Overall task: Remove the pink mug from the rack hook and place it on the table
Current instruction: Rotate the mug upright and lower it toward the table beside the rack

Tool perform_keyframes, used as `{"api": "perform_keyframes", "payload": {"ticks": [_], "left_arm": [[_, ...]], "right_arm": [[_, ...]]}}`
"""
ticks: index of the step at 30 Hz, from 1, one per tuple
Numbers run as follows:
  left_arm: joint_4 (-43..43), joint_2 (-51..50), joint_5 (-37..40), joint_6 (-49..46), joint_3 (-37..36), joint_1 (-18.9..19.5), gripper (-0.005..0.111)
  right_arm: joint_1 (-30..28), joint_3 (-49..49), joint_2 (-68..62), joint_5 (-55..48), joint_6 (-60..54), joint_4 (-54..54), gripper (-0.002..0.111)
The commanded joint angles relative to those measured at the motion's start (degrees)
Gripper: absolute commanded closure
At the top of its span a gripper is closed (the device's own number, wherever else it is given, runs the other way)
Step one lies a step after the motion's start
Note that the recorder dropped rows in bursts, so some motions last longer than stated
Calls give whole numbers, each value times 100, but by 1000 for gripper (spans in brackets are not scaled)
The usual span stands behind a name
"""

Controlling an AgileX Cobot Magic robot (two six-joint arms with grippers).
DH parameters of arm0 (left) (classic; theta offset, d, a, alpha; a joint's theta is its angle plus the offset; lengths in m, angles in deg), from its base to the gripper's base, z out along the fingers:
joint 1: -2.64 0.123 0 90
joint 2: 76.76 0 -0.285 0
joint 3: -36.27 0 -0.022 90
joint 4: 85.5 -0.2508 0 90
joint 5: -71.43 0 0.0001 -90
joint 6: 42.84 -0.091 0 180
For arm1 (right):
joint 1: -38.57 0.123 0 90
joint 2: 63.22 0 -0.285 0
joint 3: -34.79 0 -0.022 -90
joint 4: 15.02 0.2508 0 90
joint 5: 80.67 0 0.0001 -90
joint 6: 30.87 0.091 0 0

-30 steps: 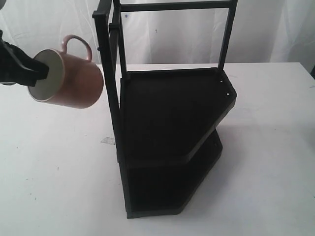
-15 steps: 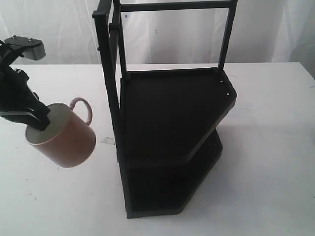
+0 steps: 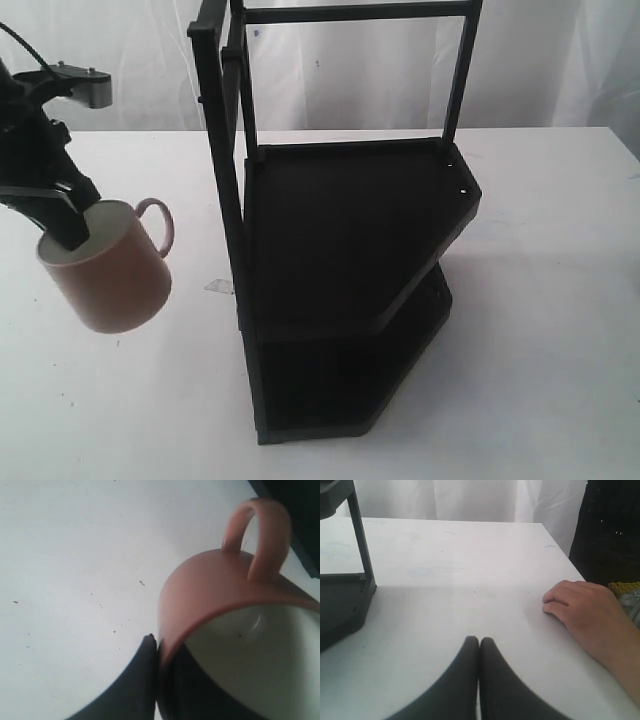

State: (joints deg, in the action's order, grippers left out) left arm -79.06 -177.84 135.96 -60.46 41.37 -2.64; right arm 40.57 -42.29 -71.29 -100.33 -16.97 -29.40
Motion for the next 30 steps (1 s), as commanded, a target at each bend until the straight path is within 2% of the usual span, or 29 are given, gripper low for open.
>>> {"api": "perform_keyframes", "payload": {"ticks": [1,6,12,15,20,22,25,30], "left_arm": [[92,-216,-415,-64,73,-3,107],[63,-265,-1087,-64,111,-3,107],[320,-277,-1287,-64,451,-3,107],[527,-277,-1082,-64,705,-3,107],[703,-277,261,-64,1090,-3,107],[664,-277,543,-64,1184,-3,107],[579,-290,474,-64,1211,-3,107],[784,-577,-155,95,1211,-3,107]], "right_arm": [[29,-14,28,4,-17,-50,108],[29,-14,28,4,-17,-50,108],[29,-14,28,4,-17,-50,108],[29,-14,28,4,-17,-50,108],[29,-14,28,4,-17,-50,108],[29,-14,28,4,-17,-50,108],[29,-14,28,4,-17,-50,108],[29,-14,28,4,-17,-50,108]]}}
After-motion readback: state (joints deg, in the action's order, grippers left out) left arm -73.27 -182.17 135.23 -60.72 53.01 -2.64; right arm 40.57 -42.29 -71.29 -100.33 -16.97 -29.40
